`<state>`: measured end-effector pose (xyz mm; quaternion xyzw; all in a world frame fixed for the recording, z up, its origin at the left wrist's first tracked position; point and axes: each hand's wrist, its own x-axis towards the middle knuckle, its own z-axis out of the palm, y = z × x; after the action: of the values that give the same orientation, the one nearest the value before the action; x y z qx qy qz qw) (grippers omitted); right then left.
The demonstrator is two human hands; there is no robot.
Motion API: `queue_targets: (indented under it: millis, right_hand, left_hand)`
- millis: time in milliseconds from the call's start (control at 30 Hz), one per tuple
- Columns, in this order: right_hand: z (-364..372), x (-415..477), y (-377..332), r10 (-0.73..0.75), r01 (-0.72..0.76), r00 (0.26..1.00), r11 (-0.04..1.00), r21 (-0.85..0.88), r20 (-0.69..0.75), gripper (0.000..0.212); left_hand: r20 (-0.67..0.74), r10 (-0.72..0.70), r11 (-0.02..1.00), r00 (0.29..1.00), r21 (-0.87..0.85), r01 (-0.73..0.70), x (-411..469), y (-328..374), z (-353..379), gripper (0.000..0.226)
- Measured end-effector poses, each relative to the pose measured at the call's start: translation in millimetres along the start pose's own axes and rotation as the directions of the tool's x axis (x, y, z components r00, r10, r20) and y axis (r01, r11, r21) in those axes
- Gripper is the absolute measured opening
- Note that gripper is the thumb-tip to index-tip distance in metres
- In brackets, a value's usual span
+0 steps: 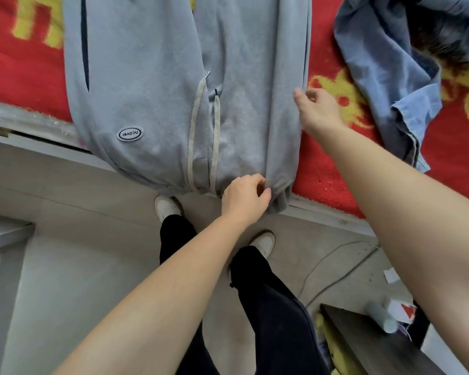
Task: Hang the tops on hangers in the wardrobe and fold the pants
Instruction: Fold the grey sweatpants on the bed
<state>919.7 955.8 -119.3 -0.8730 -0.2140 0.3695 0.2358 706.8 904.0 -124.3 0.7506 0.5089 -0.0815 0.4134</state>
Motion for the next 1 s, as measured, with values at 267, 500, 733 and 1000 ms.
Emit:
queue_targets:
  millis: [267,500,733,1000]
  right_hand:
    - [8.3,6.7,-22.6,0.056,-0.062,0.994,0.997,-0.056,-0.099,0.018]
    - [-9.7,2.2,-13.8,0.091,-0.058,0.965,0.989,0.137,-0.246,0.024]
    - [-28.6,17.3,11.3,0.104,-0.102,0.991,0.994,0.031,-0.084,0.026]
    - [-23.1,15.0,3.5,0.070,-0.075,0.997,0.978,0.195,0.033,0.030]
  left_hand:
    - [0.111,-0.123,0.960,0.986,-0.240,0.147,-6.7,-28.4,-42.9,0.008]
    - [-0.330,0.298,0.954,0.896,0.147,-0.263,-32.0,3.8,-31.1,0.043]
    - [0.091,0.163,0.881,0.982,0.435,-0.186,-23.4,15.1,7.5,0.069]
    - [-0.288,0.331,0.908,0.899,0.357,-0.219,-44.6,23.9,25.6,0.055]
